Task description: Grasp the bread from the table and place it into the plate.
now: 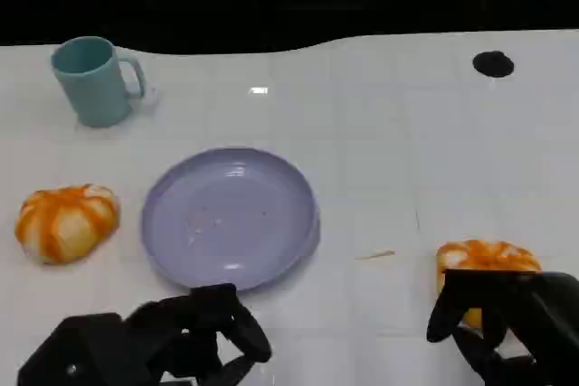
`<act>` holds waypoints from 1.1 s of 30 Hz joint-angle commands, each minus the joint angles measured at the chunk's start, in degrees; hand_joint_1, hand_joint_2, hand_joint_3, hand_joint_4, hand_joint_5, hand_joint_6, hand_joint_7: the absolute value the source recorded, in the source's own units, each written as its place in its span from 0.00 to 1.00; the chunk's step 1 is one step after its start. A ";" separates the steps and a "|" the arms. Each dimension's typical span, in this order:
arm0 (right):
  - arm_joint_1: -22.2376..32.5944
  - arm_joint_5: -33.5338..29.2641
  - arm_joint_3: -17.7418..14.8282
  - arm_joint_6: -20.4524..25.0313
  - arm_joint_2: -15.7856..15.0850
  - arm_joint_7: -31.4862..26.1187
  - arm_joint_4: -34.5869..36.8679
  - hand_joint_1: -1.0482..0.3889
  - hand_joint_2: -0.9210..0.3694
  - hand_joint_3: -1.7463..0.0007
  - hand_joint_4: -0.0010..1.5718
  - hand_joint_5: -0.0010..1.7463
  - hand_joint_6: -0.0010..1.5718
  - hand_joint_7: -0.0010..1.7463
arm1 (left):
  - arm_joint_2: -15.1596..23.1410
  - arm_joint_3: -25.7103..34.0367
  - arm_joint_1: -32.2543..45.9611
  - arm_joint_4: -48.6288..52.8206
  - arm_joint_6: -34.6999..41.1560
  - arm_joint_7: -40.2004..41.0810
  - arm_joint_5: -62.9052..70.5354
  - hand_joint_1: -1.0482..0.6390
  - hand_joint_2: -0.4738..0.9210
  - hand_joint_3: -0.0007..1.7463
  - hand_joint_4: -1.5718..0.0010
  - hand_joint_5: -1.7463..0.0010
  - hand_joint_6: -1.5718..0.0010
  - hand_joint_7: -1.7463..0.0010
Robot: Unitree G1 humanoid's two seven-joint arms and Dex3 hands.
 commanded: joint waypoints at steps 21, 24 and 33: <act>-0.14 0.22 -0.34 -0.29 -0.53 -0.52 0.36 0.72 0.51 0.29 0.58 0.94 0.60 0.65 | 1.06 0.28 -0.01 0.77 -0.79 -0.48 0.31 0.43 0.93 0.39 0.60 0.00 0.63 0.17; -0.12 0.27 -0.35 -0.61 -0.56 -0.69 0.43 0.72 0.51 0.29 0.59 0.93 0.60 0.64 | 1.03 0.24 0.05 0.30 -0.02 -0.36 0.34 0.43 0.94 0.40 0.60 0.00 0.63 0.17; 0.28 0.58 -0.80 0.96 -0.57 0.42 -1.71 0.73 0.52 0.24 0.55 0.97 0.59 0.63 | 0.92 0.34 0.04 0.73 -0.52 -0.44 0.13 0.43 0.94 0.39 0.60 0.00 0.63 0.17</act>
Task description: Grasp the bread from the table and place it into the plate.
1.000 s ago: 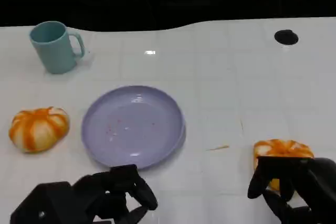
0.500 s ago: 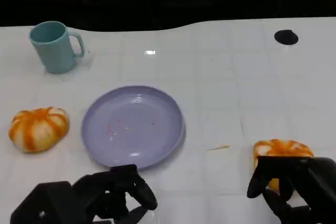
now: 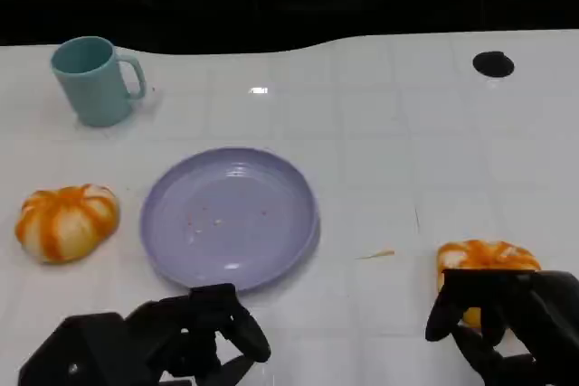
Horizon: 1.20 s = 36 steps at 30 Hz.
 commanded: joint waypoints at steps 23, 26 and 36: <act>1.63 -15.44 -2.16 14.86 -3.10 7.53 -15.50 0.47 0.11 0.92 0.29 0.26 0.43 0.04 | 1.14 0.72 0.32 0.91 -0.98 -0.63 -0.28 0.42 0.94 0.38 0.59 0.00 0.62 0.18; 1.44 -17.41 -1.93 17.53 -3.68 11.45 -17.46 0.40 0.06 0.97 0.18 0.21 0.33 0.00 | 1.26 0.74 0.25 1.16 -1.45 -0.72 -0.26 0.42 0.94 0.38 0.59 0.00 0.62 0.18; -0.14 -22.76 -0.35 23.07 -5.04 23.35 -20.37 0.31 0.03 0.99 0.05 0.18 0.18 0.00 | 1.28 0.42 0.26 1.15 -1.06 -0.26 -0.54 0.41 0.95 0.37 0.60 0.00 0.62 0.18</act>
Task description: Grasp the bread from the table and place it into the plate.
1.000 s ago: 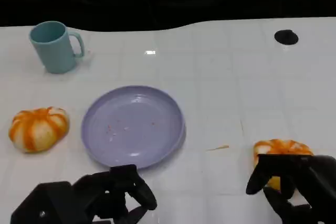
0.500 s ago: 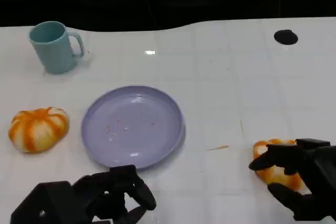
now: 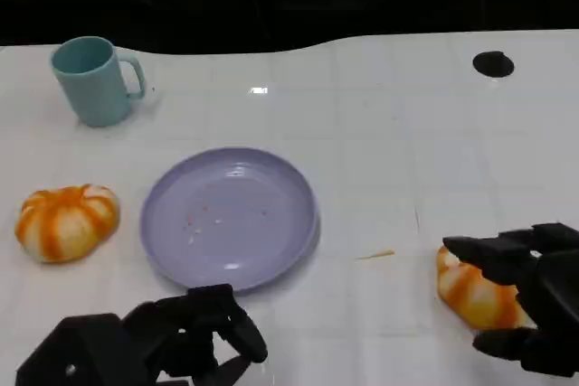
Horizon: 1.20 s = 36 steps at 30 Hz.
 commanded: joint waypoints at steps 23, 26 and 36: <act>-16.09 -9.85 10.00 4.57 -1.24 -0.12 26.59 0.29 0.00 0.95 0.08 0.17 0.21 0.00 | 0.57 0.13 0.18 -0.68 0.84 0.06 0.06 0.41 0.95 0.36 0.60 0.00 0.62 0.19; -17.89 -9.21 11.19 5.28 -0.70 -1.94 30.60 0.28 0.00 0.95 0.08 0.17 0.21 0.01 | 0.68 -0.12 0.05 -0.87 1.05 0.22 0.52 0.40 0.95 0.36 0.60 0.00 0.62 0.18; -23.22 -7.21 14.67 6.94 0.82 -7.87 42.46 0.30 0.00 0.90 0.17 0.13 0.31 0.02 | 0.35 -0.33 0.14 -2.09 2.16 0.42 0.92 0.40 0.95 0.36 0.60 0.00 0.61 0.18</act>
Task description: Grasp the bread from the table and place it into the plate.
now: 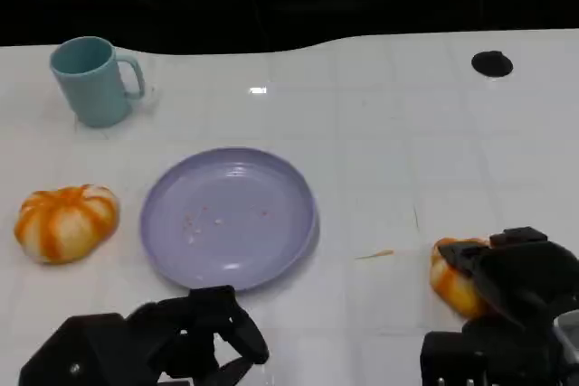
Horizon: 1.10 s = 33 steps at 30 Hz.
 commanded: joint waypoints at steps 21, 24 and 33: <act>-3.58 14.32 -2.00 -21.51 0.60 -38.49 14.41 0.63 0.30 0.60 0.60 1.00 0.57 0.66 | 0.28 -1.15 -1.07 0.49 -1.59 0.63 2.83 0.42 0.93 0.39 0.60 0.00 0.62 0.16; -4.49 14.80 -1.97 -22.65 0.88 -38.83 14.32 0.63 0.37 0.50 0.61 1.00 0.55 0.73 | -0.10 -1.31 -1.54 1.30 -2.06 0.46 3.12 0.42 0.93 0.39 0.60 0.00 0.62 0.16; -6.55 18.42 -1.31 -23.40 2.78 -32.54 10.12 0.67 0.38 0.49 0.60 1.00 0.44 0.98 | -0.76 -1.52 -2.09 2.17 -1.55 0.55 3.35 0.43 0.94 0.39 0.60 0.00 0.63 0.15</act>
